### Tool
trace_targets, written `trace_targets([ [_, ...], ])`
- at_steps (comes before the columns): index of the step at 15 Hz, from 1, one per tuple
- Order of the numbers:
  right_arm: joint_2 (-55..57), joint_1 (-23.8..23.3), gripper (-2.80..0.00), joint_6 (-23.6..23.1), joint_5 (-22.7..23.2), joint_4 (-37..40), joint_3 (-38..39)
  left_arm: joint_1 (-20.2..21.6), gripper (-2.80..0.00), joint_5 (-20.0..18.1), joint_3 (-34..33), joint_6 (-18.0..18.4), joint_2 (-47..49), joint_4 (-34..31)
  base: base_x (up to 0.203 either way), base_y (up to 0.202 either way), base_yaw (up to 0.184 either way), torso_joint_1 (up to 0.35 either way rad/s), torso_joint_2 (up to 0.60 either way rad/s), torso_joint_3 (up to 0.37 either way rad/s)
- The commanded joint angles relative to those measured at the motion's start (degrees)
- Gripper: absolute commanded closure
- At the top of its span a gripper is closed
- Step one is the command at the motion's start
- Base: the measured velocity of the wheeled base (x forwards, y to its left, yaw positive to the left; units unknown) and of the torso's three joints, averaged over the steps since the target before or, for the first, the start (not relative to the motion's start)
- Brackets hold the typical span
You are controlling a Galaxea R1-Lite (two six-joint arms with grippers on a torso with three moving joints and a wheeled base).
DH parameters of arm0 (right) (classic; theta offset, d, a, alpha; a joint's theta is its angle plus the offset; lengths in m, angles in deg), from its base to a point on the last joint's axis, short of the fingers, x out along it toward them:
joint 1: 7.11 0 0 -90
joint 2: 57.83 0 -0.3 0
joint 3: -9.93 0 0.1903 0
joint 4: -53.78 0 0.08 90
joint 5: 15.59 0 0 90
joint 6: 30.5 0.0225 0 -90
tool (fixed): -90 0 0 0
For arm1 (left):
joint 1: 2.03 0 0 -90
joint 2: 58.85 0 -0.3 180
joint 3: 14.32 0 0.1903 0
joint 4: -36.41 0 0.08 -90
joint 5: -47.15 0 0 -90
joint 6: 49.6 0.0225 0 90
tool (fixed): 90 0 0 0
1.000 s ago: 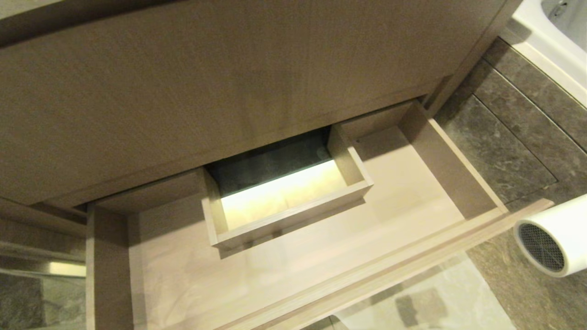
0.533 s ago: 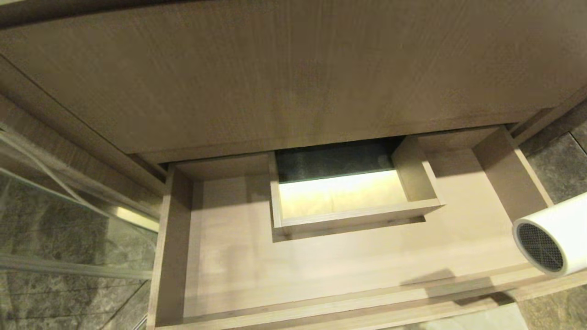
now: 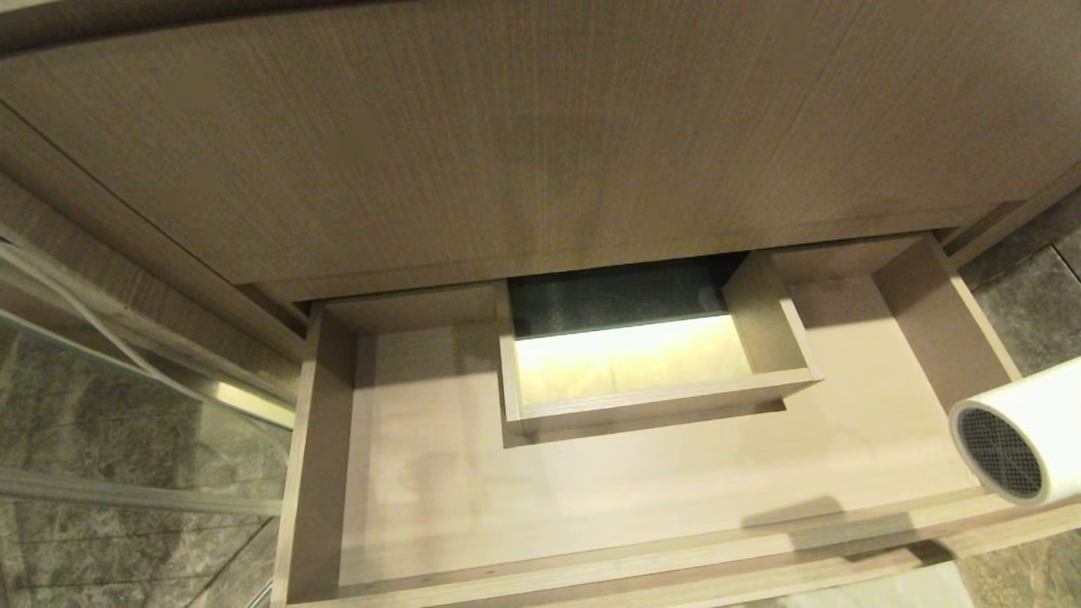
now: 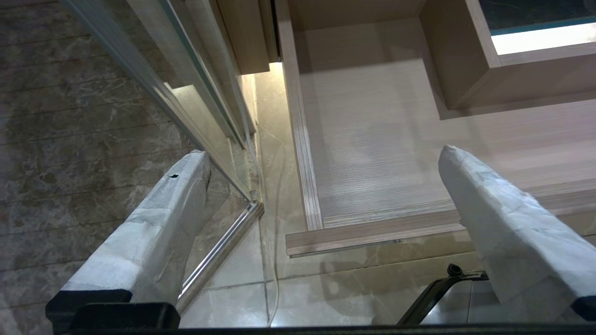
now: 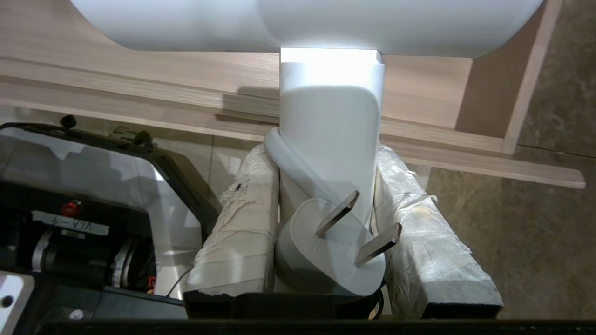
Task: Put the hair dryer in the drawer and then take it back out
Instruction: Put it into the drawer
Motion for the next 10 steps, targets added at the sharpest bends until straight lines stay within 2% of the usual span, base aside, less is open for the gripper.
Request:
trace_targets([
  [1, 0.3, -0.1, 0.0, -0.1, -0.1, 0.0, -0.2, 0.0, -2.8, 0.0, 0.0, 0.0, 0.0, 0.0, 0.0, 0.0, 0.0, 0.0, 0.0, 0.0],
  [7, 15.2, -4.5, 0.0, -0.1, -5.7, -5.4, -3.3, 0.0, -2.8, 0.0, 0.0, 0.0, 0.0, 0.1, 0.0, 0.0, 0.0, 0.0, 0.0, 0.0],
  [10, 15.8, -4.9, 0.0, -0.1, -6.4, -6.1, -3.7, 0.0, -2.8, 0.0, 0.0, 0.0, 0.0, 0.1, 0.0, 0.0, 0.0, 0.0, 0.0, 0.0],
])
